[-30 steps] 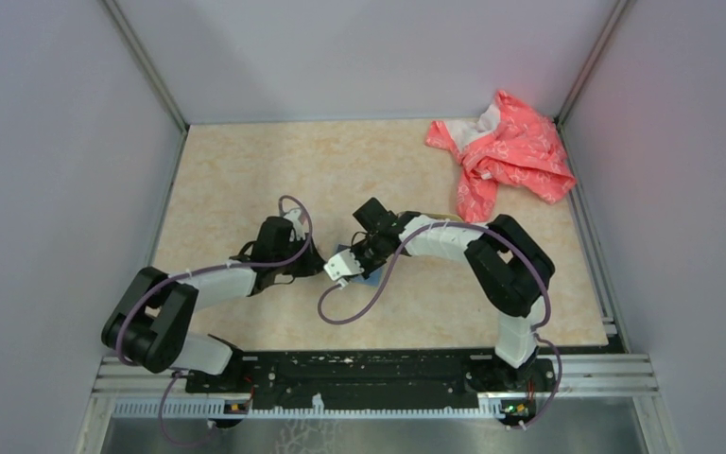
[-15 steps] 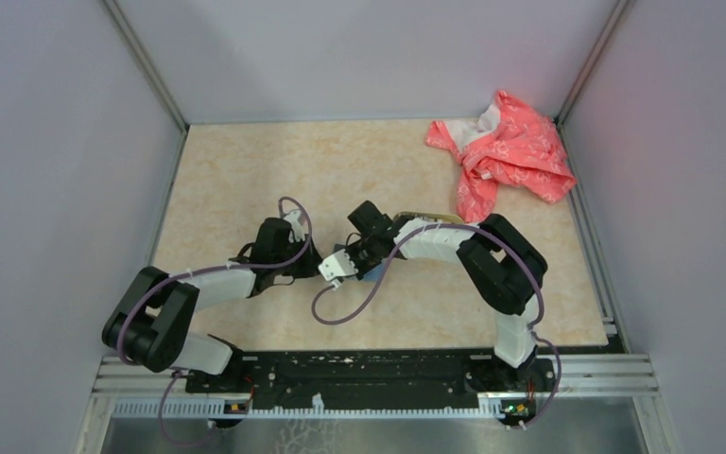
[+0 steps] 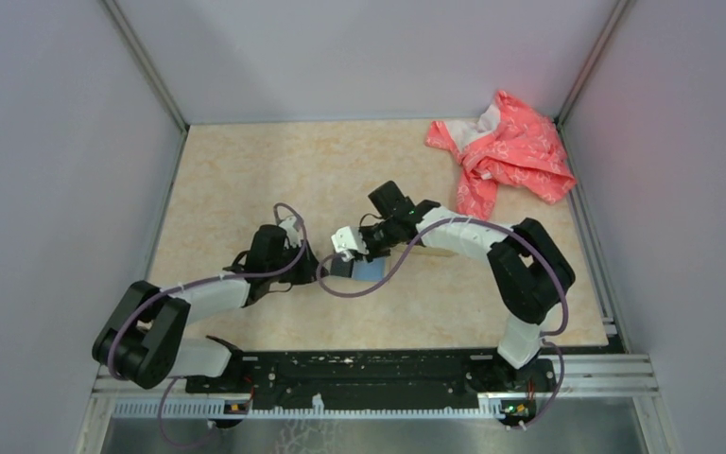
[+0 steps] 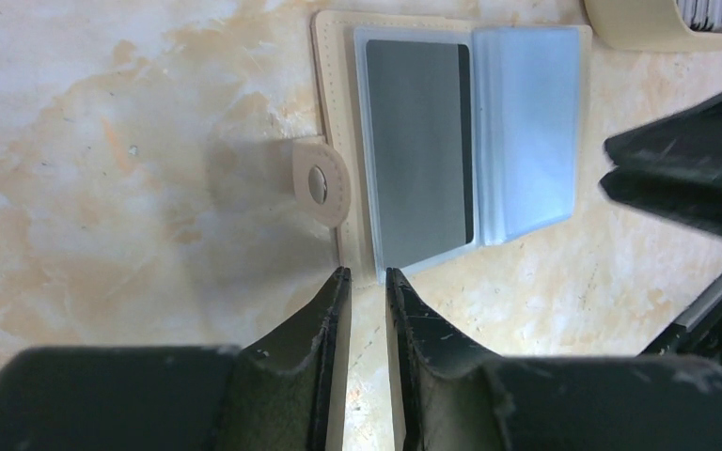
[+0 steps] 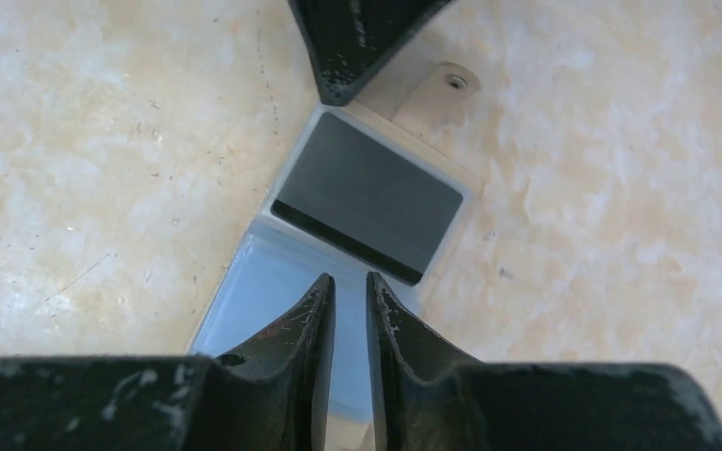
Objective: Put the credit cards into the card holder
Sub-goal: Insert the credit card into the card holder.
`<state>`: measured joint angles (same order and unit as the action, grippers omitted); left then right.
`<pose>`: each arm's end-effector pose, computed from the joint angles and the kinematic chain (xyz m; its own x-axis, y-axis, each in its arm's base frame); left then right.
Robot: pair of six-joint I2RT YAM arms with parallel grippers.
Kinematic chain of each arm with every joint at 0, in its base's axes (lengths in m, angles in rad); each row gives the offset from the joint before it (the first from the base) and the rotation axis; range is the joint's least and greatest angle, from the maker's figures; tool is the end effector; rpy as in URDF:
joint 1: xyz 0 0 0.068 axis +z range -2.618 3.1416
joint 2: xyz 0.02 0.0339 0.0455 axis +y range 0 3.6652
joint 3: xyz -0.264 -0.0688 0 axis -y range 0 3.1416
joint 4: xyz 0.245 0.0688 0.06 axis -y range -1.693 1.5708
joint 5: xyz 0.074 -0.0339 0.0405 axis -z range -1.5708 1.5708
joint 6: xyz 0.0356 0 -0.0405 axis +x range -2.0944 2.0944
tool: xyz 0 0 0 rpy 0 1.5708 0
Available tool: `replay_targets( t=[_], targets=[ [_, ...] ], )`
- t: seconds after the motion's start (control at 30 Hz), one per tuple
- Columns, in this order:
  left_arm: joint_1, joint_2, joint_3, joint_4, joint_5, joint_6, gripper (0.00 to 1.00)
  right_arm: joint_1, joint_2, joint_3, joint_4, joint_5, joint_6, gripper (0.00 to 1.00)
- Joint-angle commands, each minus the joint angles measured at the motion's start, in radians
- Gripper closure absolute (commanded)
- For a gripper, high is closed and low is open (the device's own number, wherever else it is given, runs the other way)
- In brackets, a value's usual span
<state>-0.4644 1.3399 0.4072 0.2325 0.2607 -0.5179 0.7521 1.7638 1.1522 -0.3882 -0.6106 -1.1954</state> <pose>0.2074 -0.1142 0.1396 -0.8021 -0.1332 -0.5822 0.2439 0.8168 -0.5229 0.2500 0.2618 0.1942 0.5060 -0.5704 -0.6470 -0.8598 -0.3930 -0.3260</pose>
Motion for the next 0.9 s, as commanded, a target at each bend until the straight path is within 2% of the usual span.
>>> replay_targets(
  t=[0.0,0.23,0.37,0.47,0.5,0.6,0.7,0.77,0.87],
  targets=[
    [-0.002,-0.03,-0.041,0.047,0.056,-0.038,0.74,-0.027,-0.036,0.009,-0.048,-0.139,0.119,0.81],
    [-0.004,-0.036,-0.096,0.133,0.12,-0.059,0.74,-0.041,-0.018,0.003,0.072,-0.117,0.435,0.81],
    [-0.004,-0.133,-0.137,0.162,0.114,-0.048,0.74,-0.04,0.008,0.005,0.144,-0.062,0.605,0.8],
    [-0.005,-0.238,-0.155,0.136,0.094,-0.016,0.71,-0.04,0.073,0.056,0.129,0.019,0.705,0.79],
    [-0.004,-0.277,-0.16,0.124,0.076,-0.008,0.69,-0.04,0.098,0.076,0.114,0.031,0.732,0.79],
    [-0.003,-0.355,-0.184,0.113,-0.022,0.017,0.56,-0.04,0.149,0.103,0.114,0.048,0.823,0.79],
    [-0.002,-0.375,-0.192,0.12,-0.071,0.02,0.43,-0.041,0.168,0.116,0.129,0.093,0.91,0.76],
    [-0.001,-0.356,-0.188,0.13,-0.07,0.013,0.4,-0.043,0.174,0.13,0.124,0.126,0.963,0.66],
    [-0.001,-0.296,-0.185,0.173,-0.054,-0.008,0.41,-0.048,0.178,0.131,0.128,0.102,1.006,0.61]
  ],
)
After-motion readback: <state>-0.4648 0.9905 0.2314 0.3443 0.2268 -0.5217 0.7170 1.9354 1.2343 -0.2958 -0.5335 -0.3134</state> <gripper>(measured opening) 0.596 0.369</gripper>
